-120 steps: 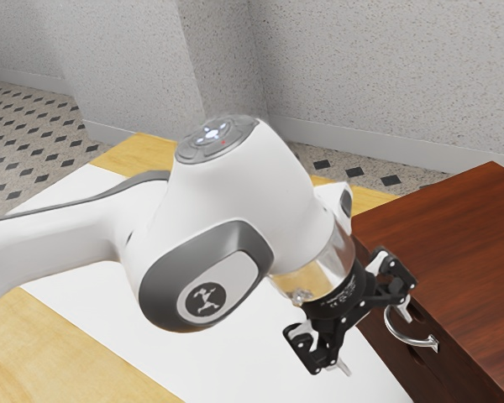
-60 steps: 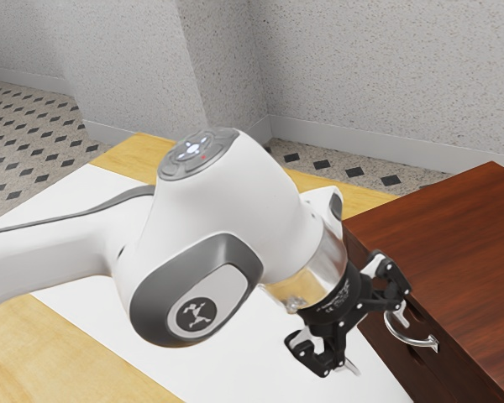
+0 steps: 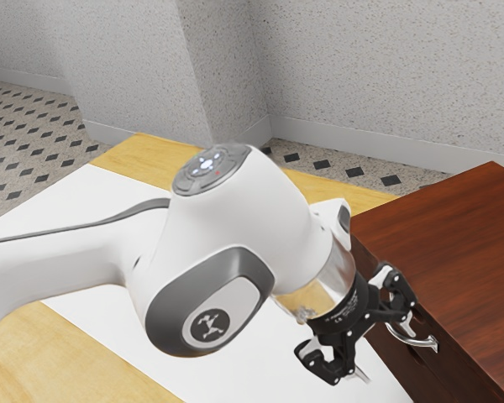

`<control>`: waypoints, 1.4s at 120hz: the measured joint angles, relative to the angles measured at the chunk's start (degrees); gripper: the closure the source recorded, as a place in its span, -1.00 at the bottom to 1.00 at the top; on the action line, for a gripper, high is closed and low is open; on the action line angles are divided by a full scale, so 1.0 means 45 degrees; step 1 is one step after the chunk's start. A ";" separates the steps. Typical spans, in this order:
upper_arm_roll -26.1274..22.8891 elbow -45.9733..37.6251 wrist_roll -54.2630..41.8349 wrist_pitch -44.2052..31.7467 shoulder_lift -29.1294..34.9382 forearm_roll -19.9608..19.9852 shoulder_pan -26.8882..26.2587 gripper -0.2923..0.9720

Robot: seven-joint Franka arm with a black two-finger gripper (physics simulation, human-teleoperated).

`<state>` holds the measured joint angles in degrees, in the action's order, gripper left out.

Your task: Pull the drawer handle with one arm to open the drawer

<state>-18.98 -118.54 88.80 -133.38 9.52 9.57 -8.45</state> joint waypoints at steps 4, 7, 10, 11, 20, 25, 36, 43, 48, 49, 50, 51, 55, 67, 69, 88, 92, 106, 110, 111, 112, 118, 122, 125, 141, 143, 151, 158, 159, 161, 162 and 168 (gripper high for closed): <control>0.0000 -0.0013 -0.0005 0.0016 0.0006 0.0001 0.0002 -0.22; -0.0001 -0.0019 -0.0009 0.0030 0.0014 0.0002 0.0007 -0.22; 0.0000 -0.0023 -0.0012 0.0044 0.0019 0.0001 0.0010 -0.22; 0.0000 -0.0024 -0.0014 0.0055 0.0020 0.0000 0.0011 -0.22; 0.0000 -0.0028 -0.0025 0.0137 0.0039 -0.0008 0.0019 -0.22; 0.0001 -0.0029 -0.0031 0.0180 0.0052 -0.0013 0.0026 -0.22; -0.0002 -0.0029 -0.0046 0.0327 0.0101 -0.0013 0.0040 -0.22; -0.0003 -0.0036 -0.0058 0.0438 0.0164 -0.0009 0.0047 -0.22; -0.0004 -0.0056 -0.0066 0.0520 0.0230 -0.0007 0.0048 -0.21; -0.0004 -0.0066 -0.0067 0.0535 0.0246 -0.0007 0.0048 -0.21; -0.0004 -0.0077 -0.0069 0.0549 0.0260 -0.0007 0.0048 -0.21; -0.0004 -0.0092 -0.0071 0.0563 0.0274 -0.0007 0.0048 -0.21; -0.0003 -0.0149 -0.0076 0.0616 0.0331 -0.0008 0.0047 -0.21; -0.0001 -0.0315 -0.0092 0.0756 0.0471 -0.0014 0.0059 -0.20; -0.0001 -0.0339 -0.0095 0.0782 0.0506 -0.0017 0.0065 -0.20; -0.0001 -0.0526 -0.0126 0.1000 0.0770 -0.0032 0.0126 -0.20; -0.0001 -0.0567 -0.0132 0.1050 0.0854 -0.0033 0.0133 -0.20; -0.0002 -0.0762 -0.0154 0.1177 0.1141 -0.0035 0.0154 -0.19; -0.0001 -0.0819 -0.0161 0.1201 0.1201 -0.0035 0.0154 -0.19; -0.0001 -0.0832 -0.0163 0.1207 0.1212 -0.0035 0.0155 -0.19; -0.0001 -0.0843 -0.0164 0.1212 0.1221 -0.0035 0.0155 -0.19; -0.0002 -0.0901 -0.0173 0.1241 0.1295 -0.0035 0.0157 -0.19; -0.0002 -0.0963 -0.0178 0.1256 0.1370 -0.0034 0.0157 -0.19; -0.0002 -0.1033 -0.0182 0.1266 0.1469 -0.0034 0.0160 -0.19; 0.0002 -0.1280 -0.0202 0.1349 0.1803 -0.0030 0.0168 -0.19; 0.0001 -0.1306 -0.0204 0.1361 0.1830 -0.0030 0.0168 -0.19; 0.0011 -0.1414 -0.0212 0.1408 0.1952 -0.0032 0.0162 -0.19; 0.0015 -0.1497 -0.0218 0.1460 0.2060 -0.0033 0.0162 -0.19; 0.0016 -0.1508 -0.0220 0.1467 0.2077 -0.0032 0.0162 -0.19; 0.0016 -0.1525 -0.0221 0.1481 0.2106 -0.0032 0.0164 -0.19; 0.0016 -0.1532 -0.0222 0.1488 0.2122 -0.0032 0.0164 -0.19; 0.0016 -0.1610 -0.0227 0.1523 0.2227 -0.0029 0.0164 -0.19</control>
<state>-18.91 -125.79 87.78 -126.52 19.55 9.44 -7.71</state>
